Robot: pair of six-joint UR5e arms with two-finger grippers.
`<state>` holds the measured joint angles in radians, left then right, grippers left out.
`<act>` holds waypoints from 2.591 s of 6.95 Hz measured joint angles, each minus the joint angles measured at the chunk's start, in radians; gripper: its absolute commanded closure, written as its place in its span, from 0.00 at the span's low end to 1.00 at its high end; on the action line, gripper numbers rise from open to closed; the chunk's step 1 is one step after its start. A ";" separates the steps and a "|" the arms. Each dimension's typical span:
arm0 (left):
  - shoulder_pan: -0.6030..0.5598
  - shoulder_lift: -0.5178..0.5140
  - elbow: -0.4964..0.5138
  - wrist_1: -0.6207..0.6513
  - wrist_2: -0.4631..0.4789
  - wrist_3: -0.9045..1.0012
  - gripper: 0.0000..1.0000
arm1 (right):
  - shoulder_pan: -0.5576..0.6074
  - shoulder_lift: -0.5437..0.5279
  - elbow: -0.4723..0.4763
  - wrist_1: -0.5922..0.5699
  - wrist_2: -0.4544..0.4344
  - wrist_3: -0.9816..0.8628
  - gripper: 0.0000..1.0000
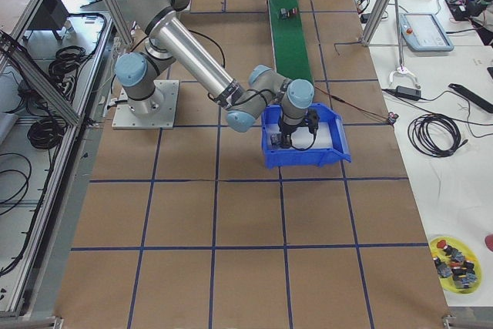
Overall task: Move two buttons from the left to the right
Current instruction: 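Lower the yellow button onto the foam and open the right gripper, then move the right gripper back over the conveyor toward the red button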
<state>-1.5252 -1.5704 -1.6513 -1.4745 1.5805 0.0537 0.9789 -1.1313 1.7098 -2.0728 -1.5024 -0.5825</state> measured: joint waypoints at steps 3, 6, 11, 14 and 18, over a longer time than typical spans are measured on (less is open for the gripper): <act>0.000 0.010 -0.015 -0.001 0.000 -0.017 0.00 | 0.009 -0.019 -0.044 0.008 0.011 0.001 0.00; 0.000 -0.001 -0.010 0.001 -0.006 -0.074 0.00 | 0.040 -0.106 -0.119 0.056 0.003 -0.005 0.00; 0.001 0.014 -0.019 0.002 -0.007 -0.091 0.00 | 0.243 -0.240 -0.189 0.249 -0.051 0.369 0.00; 0.001 0.019 -0.021 0.002 -0.006 -0.090 0.00 | 0.510 -0.289 -0.187 0.275 -0.059 0.687 0.00; 0.000 0.018 -0.015 0.001 -0.005 -0.088 0.00 | 0.639 -0.292 -0.187 0.278 -0.050 0.779 0.00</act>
<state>-1.5248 -1.5526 -1.6667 -1.4736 1.5754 -0.0339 1.6179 -1.4229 1.5228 -1.7951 -1.5522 0.1962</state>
